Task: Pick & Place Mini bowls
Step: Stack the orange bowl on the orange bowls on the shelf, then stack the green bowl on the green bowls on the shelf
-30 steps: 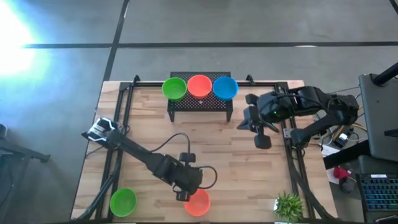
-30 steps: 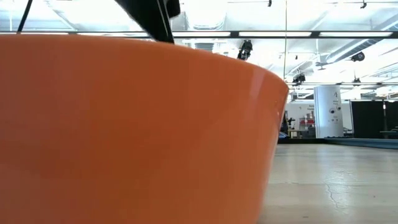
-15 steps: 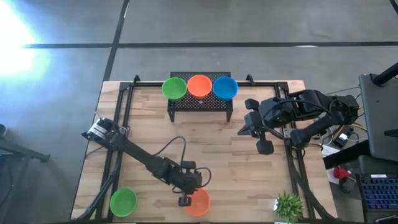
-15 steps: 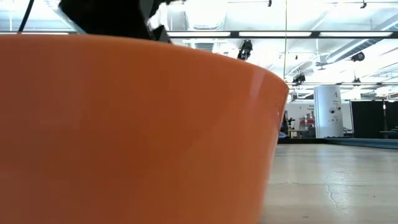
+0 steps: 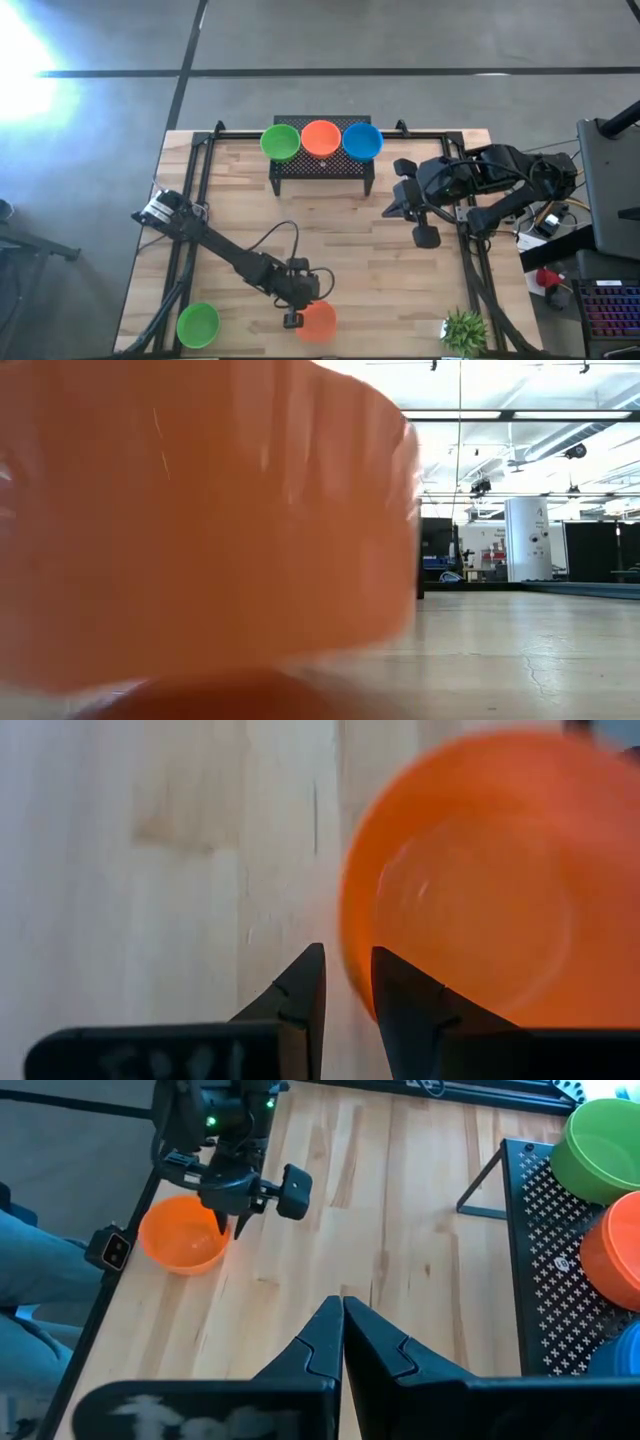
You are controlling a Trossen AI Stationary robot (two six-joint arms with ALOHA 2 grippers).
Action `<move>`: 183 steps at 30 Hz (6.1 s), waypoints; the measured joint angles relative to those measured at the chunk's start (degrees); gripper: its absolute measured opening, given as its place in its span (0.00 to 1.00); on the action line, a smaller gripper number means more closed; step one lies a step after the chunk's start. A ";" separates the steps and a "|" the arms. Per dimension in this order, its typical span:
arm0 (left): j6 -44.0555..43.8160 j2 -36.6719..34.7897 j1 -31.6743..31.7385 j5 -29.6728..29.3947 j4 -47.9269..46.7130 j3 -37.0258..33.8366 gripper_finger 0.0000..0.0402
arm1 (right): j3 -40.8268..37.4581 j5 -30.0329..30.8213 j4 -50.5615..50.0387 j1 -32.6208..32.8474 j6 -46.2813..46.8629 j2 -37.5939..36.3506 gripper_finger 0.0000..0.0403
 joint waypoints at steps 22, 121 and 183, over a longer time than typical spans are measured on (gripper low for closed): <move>0.66 -1.83 -0.03 2.96 1.09 -1.22 0.00 | 0.00 2.96 0.16 -0.02 -0.23 0.00 0.02; 34.15 4.51 66.39 10.26 -53.36 55.95 0.05 | 0.00 21.40 -0.01 -0.07 -1.51 -0.09 0.02; 42.88 -8.13 53.93 -1.92 -52.32 46.00 0.00 | 0.00 21.40 -0.34 -0.07 -4.77 -0.09 0.02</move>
